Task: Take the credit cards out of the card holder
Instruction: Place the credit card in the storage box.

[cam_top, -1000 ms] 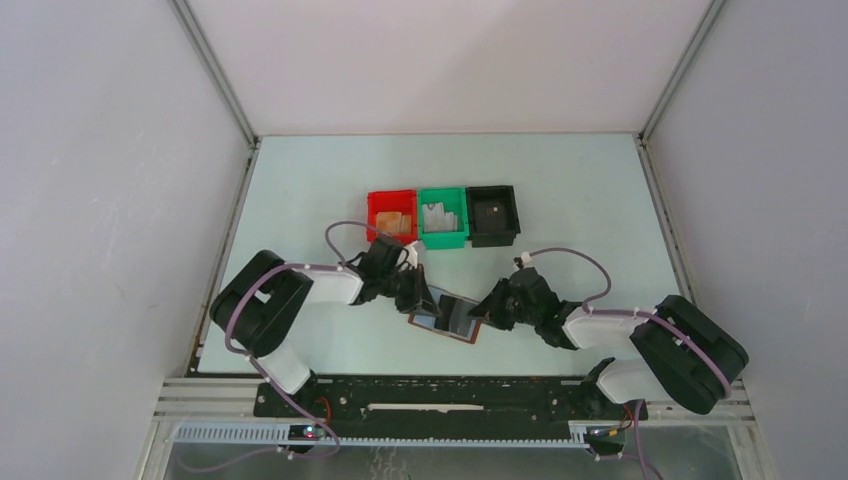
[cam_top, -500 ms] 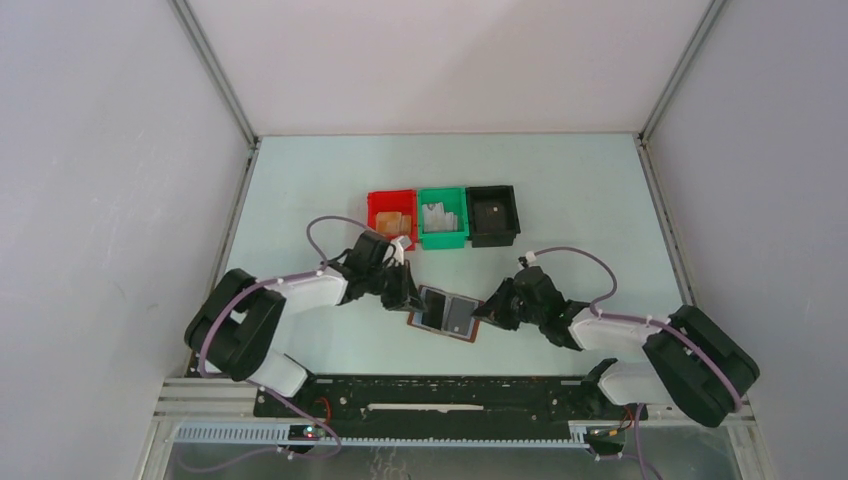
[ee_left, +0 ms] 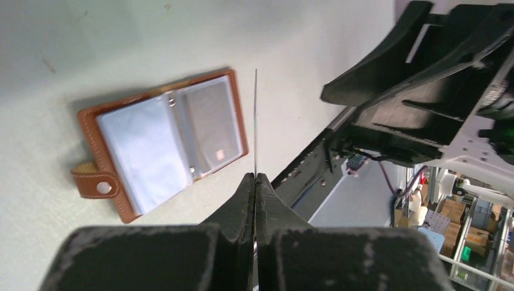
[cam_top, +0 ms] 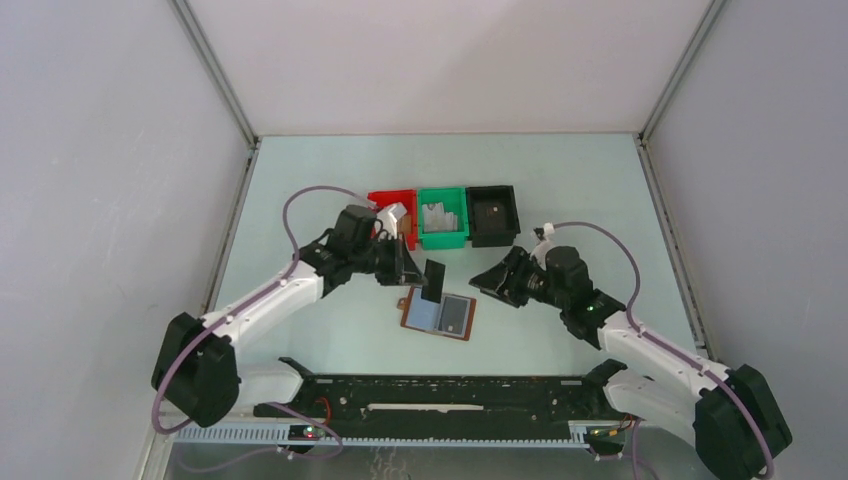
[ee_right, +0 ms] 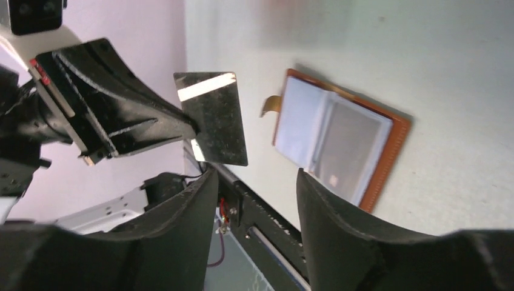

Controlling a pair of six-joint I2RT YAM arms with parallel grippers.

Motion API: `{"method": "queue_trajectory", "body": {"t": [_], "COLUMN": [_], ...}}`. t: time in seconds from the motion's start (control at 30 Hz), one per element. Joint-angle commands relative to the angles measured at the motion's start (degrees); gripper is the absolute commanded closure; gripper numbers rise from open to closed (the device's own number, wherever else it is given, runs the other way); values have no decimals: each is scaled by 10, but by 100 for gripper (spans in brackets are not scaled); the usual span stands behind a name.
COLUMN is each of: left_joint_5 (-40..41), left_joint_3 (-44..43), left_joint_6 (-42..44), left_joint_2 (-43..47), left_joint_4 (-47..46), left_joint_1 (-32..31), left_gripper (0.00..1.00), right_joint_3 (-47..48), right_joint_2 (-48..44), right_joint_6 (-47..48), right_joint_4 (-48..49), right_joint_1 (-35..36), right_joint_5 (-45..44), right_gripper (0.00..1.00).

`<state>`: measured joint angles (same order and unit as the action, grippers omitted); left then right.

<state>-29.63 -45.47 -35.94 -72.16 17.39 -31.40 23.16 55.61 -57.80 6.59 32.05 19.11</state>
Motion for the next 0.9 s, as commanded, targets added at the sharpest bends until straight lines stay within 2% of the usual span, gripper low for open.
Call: {"method": "queue_trajectory", "body": {"t": [0.0, 0.23, 0.6, 0.77, 0.87], "left_joint_5": [-42, -117, -182, -204, -202], "left_joint_3": [-50, -53, -21, 0, 4], "left_joint_6": [12, -32, -124, -160, -160], "left_joint_2": [33, 52, 61, 57, 57], "left_joint_4": [14, -36, -155, -215, -217], "left_joint_1": [7, 26, 35, 35, 35], "left_gripper": [100, 100, 100, 100, 100], "right_joint_3": [20, 20, 33, 36, 37], "right_joint_2": [-13, 13, 74, 109, 122], "right_joint_6": [-4, -44, -76, -112, -125], "right_joint_4": [54, 208, 313, 404, 429], "right_joint_1": [-10, -11, -10, -8, -7], "right_joint_5": [80, 158, 174, 202, 197], "right_gripper": [37, 28, 27, 35, 51]}}
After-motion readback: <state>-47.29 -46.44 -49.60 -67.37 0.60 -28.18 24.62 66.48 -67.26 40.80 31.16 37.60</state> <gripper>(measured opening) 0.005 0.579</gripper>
